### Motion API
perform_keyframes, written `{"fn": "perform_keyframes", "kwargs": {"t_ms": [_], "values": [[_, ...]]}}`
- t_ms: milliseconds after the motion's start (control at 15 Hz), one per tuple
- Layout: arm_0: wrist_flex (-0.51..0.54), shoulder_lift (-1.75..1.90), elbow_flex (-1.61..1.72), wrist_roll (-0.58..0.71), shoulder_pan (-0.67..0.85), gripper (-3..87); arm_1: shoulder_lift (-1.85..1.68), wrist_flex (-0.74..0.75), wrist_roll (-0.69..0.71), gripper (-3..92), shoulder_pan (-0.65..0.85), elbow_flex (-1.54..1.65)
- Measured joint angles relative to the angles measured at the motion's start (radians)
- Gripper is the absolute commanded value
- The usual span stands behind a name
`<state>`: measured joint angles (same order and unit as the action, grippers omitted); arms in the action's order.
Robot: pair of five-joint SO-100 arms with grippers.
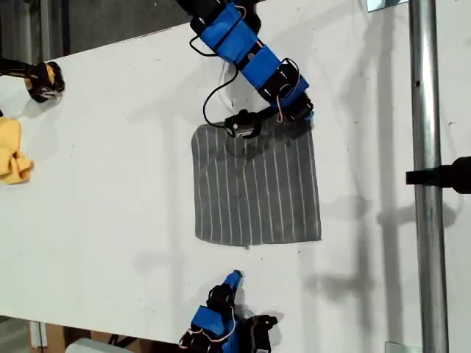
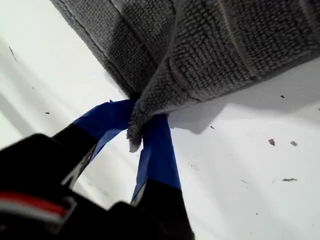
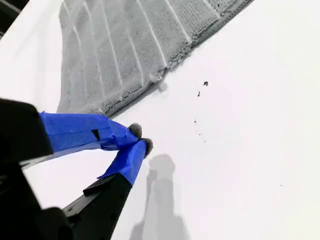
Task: Grasp corners of a towel and fold twice.
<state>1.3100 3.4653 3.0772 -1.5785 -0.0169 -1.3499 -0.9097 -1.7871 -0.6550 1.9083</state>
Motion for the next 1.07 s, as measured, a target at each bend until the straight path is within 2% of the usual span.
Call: {"fn": "perform_keyframes", "kwargs": {"t_ms": [133,333,467,667,800,933,1067], "values": [[-0.002,-0.133,-0.184,-0.055,-0.051,-1.7,0.000,-0.005,0.008,-0.2,0.002,0.000],[-0.020,-0.917,-0.782,-0.075,-0.161,-1.6,0.000,-0.018,0.048,-0.2,0.015,-0.014],[-0.137,-1.338,-1.039,-0.064,-0.219,-1.3,0.000,-0.023,0.054,-0.2,0.017,-0.015],[-0.118,-1.864,-1.488,0.021,-0.319,-1.0,0.000,-0.025,0.060,-0.2,0.021,-0.015],[-0.054,-2.137,-1.790,0.048,-0.370,4.2,0.000,-0.025,0.066,-0.2,0.023,-0.015],[-0.106,-2.221,-1.885,0.179,-0.413,22.0,0.000,-0.025,0.066,-0.2,0.023,-0.015],[-0.124,-2.273,-1.922,0.195,-0.457,26.7,0.000,-0.029,0.072,-0.2,0.025,-0.015]]}}
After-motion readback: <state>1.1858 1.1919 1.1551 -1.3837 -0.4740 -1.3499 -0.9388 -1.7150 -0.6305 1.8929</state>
